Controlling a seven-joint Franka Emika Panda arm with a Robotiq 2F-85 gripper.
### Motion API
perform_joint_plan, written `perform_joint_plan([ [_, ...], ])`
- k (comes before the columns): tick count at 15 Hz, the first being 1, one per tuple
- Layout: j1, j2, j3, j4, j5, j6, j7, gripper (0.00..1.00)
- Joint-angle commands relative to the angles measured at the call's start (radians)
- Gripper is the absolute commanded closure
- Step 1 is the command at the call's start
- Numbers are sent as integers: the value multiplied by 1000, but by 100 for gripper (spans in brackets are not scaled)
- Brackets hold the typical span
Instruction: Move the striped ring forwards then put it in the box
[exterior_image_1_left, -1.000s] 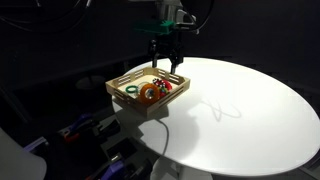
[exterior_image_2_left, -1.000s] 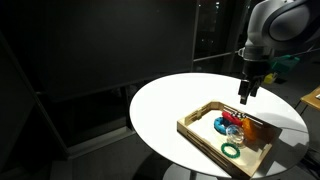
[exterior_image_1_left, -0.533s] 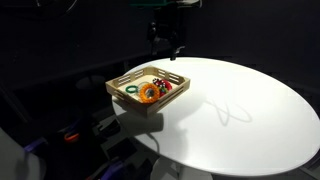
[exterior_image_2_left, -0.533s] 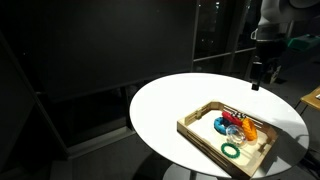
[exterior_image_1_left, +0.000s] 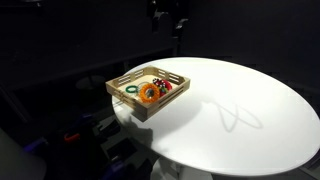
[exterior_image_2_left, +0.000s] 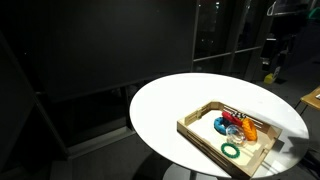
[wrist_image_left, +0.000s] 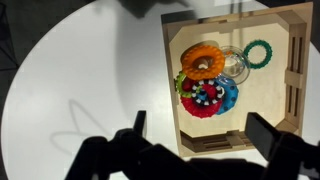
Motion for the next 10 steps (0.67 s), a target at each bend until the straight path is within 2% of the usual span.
perform_joint_plan([
  [1, -8, -32, -2, 28, 17, -44, 35, 0],
  [10, -8, -28, -1, 15, 6, -18, 23, 0],
])
